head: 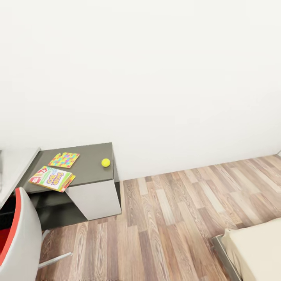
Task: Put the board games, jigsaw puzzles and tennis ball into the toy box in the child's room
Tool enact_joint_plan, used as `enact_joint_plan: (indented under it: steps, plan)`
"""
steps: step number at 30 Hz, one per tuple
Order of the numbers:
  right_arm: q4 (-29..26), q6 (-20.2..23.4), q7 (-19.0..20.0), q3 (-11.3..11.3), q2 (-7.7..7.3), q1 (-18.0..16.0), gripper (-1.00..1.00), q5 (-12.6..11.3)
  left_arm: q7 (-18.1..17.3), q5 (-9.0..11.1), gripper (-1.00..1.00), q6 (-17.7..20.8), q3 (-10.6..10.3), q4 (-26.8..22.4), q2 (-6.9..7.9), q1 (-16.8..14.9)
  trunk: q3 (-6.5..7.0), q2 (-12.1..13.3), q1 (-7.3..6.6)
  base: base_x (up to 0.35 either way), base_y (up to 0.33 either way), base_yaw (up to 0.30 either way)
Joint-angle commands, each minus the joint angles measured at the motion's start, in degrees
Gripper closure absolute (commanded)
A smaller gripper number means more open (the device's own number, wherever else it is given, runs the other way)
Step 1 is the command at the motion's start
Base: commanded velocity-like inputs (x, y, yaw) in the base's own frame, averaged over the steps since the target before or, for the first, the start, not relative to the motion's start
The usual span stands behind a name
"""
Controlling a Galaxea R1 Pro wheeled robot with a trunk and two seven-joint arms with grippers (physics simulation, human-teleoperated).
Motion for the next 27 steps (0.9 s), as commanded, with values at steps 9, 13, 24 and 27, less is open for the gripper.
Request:
enact_joint_plan:
  steps: [9,13,24,27]
  plan:
    - [-0.02,-0.29,-0.16,0.16,0.16,-0.01,-1.0,-0.61,0.18,-0.53,-1.0,0.13,-0.02,-0.05,0.02,-0.03,-0.03,-0.09,0.03,0.035,0.0,0.288]
    - [-0.02,-0.91,-0.12,0.16,0.15,-0.01,-1.0,-0.61,0.18,-0.61,-1.0,0.04,-0.11,-0.05,0.01,-0.03,0.13,-0.09,0.03,0.191,0.0,0.266]
    - [0.0,-2.49,0.18,0.01,0.09,-0.01,-1.0,-0.6,0.18,-0.84,-1.0,-0.08,-0.58,-0.05,-0.06,-0.03,0.99,-0.09,0.03,0.077,0.0,0.158]
    - [-0.05,-2.55,0.21,0.03,0.12,0.11,-1.0,-0.61,-0.09,-0.68,-1.0,-0.12,-0.57,-0.2,-0.02,-0.03,1.26,-0.09,0.03,0.006,0.0,0.1]
